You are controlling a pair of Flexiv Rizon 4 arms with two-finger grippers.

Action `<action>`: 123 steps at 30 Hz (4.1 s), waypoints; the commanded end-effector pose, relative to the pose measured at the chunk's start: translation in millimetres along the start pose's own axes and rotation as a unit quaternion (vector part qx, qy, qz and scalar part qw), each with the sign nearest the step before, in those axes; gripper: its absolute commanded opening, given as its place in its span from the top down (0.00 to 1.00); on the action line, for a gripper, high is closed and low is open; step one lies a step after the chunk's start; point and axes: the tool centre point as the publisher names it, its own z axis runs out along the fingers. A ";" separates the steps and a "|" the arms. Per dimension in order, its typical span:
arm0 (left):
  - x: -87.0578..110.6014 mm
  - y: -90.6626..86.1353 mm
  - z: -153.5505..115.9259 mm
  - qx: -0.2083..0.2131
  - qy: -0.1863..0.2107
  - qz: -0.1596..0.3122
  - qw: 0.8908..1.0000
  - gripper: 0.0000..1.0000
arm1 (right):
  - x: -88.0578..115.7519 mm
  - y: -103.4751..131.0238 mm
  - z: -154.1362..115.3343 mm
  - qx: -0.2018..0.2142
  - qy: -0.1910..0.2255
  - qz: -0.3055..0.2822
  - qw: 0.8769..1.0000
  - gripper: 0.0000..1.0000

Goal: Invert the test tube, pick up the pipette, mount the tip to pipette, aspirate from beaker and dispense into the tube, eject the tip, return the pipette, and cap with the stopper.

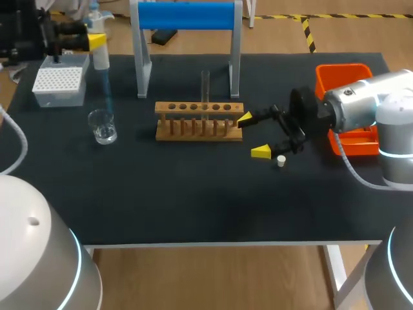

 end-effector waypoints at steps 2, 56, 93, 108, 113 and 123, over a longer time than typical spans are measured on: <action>-13.4 10.4 -4.2 0.004 0.005 -0.004 1.000 1.00 | 0.3 0.5 -0.9 0.001 0.000 0.000 1.000 0.00; -32.7 30.0 -20.6 0.019 -0.018 -0.009 1.000 1.00 | 0.3 0.5 -0.9 0.001 0.000 0.000 1.000 0.00; -32.7 30.0 -20.6 0.019 -0.018 -0.009 1.000 1.00 | -12.5 -4.8 133.7 0.175 -0.133 0.005 0.975 0.00; -32.7 30.0 -20.6 0.019 -0.018 -0.009 1.000 1.00 | -52.4 -46.0 153.9 0.197 -0.207 0.025 0.958 0.00; -32.7 30.0 -20.6 0.019 -0.018 -0.009 1.000 1.00 | -62.8 -49.6 156.9 0.201 -0.222 0.024 0.954 0.00; -32.7 30.0 -20.6 0.019 -0.018 -0.009 1.000 1.00 | -76.8 -55.6 159.1 0.224 -0.241 0.018 0.944 0.00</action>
